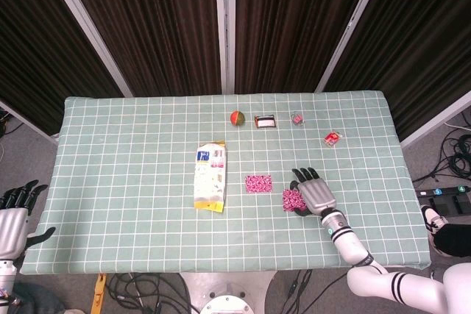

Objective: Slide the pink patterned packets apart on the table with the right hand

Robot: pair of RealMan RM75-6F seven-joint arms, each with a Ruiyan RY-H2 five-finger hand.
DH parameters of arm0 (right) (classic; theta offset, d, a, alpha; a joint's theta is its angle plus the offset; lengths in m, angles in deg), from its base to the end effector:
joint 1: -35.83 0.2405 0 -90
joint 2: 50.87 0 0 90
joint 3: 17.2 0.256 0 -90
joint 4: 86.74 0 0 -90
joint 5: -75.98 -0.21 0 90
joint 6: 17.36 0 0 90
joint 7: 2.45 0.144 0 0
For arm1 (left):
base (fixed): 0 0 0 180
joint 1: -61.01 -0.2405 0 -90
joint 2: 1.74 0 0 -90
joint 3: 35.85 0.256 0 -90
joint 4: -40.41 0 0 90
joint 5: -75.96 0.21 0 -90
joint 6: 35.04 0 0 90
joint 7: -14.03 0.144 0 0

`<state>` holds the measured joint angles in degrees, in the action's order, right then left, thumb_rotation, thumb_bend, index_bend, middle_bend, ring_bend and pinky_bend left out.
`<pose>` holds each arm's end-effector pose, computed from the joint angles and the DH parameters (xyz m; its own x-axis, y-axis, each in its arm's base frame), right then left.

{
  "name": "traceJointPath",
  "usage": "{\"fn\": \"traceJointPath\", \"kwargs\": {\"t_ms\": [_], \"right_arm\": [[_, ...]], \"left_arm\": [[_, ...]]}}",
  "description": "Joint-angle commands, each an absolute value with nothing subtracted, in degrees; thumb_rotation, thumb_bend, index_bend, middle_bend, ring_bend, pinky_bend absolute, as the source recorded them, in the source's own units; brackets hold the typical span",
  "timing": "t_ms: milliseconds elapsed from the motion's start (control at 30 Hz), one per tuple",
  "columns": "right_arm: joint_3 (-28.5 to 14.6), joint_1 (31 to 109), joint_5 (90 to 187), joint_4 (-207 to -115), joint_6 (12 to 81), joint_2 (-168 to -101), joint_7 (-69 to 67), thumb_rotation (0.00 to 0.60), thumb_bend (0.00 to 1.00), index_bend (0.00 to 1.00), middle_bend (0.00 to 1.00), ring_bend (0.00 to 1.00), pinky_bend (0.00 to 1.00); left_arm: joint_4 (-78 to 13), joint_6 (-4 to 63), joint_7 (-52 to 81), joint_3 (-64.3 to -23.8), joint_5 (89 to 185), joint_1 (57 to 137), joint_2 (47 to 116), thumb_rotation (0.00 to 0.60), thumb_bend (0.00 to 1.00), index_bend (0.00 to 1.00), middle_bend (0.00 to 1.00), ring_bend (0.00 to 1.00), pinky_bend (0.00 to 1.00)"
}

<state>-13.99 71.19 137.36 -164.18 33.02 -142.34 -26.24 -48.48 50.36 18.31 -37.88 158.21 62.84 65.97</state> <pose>-0.2333 -0.3042 -0.0461 0.5553 -0.4235 0.7158 -0.8316 -0.2953 0.4704 -0.3357 0.1608 0.1467 0.4552 0.0396 0.8895 0.8835 0.1036 -0.4567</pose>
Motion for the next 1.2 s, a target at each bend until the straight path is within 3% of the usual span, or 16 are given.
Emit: {"fn": "traceJointPath", "kwargs": {"t_ms": [33,933,1200], "right_arm": [[-14.3,71.2,137.5,-163.7,32.9,-142.8,-26.5,0.489,0.17,0.32,0.05,0.0,0.0],[-15.3,70.4,139.4,-162.8,33.0,-143.1,-26.1,0.481,0.17,0.26,0.05,0.0,0.0],[-10.3,73.7,139.4,-164.1,32.6,-143.0,-24.9,0.487,0.17,0.26,0.05,0.0,0.0]], "left_arm": [[-48.5,50.4,18.3,-37.9,158.2,62.8,66.0,0.6,0.01,0.23,0.23,0.17,0.16],[-48.9,50.4,18.3,-37.8,158.5,62.7,65.7,0.6,0.01,0.23,0.23,0.17,0.16],[-49.2,50.4,18.3,-37.9,158.8,62.9,65.5,0.6,0.01,0.23,0.23,0.17,0.16]]}}
